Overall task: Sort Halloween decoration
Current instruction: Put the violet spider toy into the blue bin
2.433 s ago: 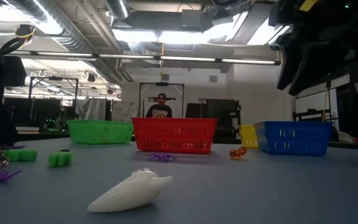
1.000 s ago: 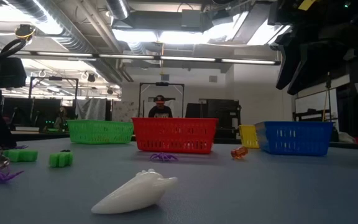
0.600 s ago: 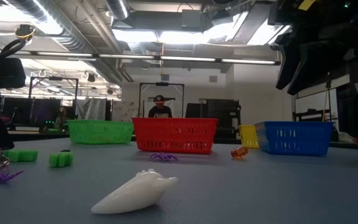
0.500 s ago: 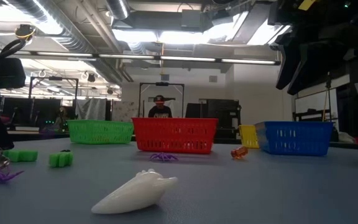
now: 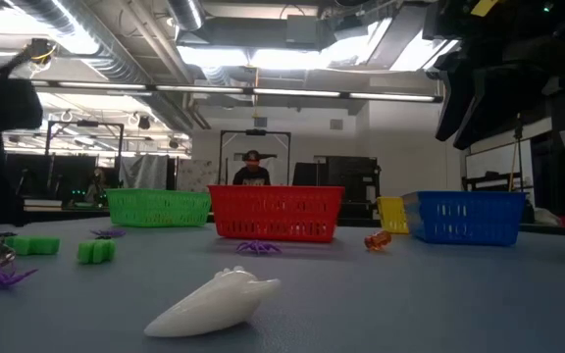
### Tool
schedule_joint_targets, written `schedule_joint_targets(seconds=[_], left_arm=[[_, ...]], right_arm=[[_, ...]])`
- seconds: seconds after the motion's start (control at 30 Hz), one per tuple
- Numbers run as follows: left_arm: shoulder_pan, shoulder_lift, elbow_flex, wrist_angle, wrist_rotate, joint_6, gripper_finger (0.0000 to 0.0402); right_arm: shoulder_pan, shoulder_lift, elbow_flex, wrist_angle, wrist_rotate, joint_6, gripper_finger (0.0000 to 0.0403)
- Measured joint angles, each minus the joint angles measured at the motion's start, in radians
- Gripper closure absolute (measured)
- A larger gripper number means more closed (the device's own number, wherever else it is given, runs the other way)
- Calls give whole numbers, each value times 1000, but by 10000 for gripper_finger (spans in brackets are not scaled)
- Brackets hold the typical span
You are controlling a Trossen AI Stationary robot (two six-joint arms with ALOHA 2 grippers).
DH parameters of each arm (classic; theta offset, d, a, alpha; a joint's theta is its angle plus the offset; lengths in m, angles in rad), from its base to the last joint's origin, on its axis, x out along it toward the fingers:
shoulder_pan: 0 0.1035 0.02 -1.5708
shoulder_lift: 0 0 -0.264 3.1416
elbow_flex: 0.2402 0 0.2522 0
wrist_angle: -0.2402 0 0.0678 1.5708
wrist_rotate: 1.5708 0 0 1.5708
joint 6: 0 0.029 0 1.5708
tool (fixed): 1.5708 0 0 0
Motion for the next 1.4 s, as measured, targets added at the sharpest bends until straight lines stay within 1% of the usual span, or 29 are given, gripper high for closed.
schedule_joint_targets(seconds=[0.17, 0.37, 0.5, 0.6, 0.67, 0.77, 0.83, 1.0, 1.17, 1.27, 1.4], left_arm=[[13, 0, 0, 109, -113, 151, 344], [96, 0, 0, 221, -219, 296, 280], [173, 0, 0, 341, -222, 489, 244], [222, 0, 0, 387, -202, 621, 228], [248, 0, 0, 392, -169, 655, 223], [279, 8, 0, 392, -103, 657, 223], [292, 30, 0, 390, -79, 658, 227], [306, 111, 0, 390, -62, 658, 236], [306, 183, 0, 390, -40, 658, 235], [306, 213, 0, 390, -22, 659, 233], [306, 243, 0, 397, -28, 659, 233]], right_arm=[[0, 0, 0, 0, 0, 0, 185], [0, 0, 0, 0, 0, 0, 185], [0, 0, 0, 0, 0, 0, 185], [0, 0, 0, 0, 0, 0, 185], [0, 0, 0, 0, 0, 0, 185], [0, 0, 0, 0, 0, 0, 185], [0, 0, 0, 0, 0, 0, 185], [0, 0, 0, 1, 0, 0, 185], [0, 0, 0, 2, 0, 0, 185], [0, 0, 0, 2, 0, 0, 185], [0, 0, 0, 2, 0, 0, 185]])
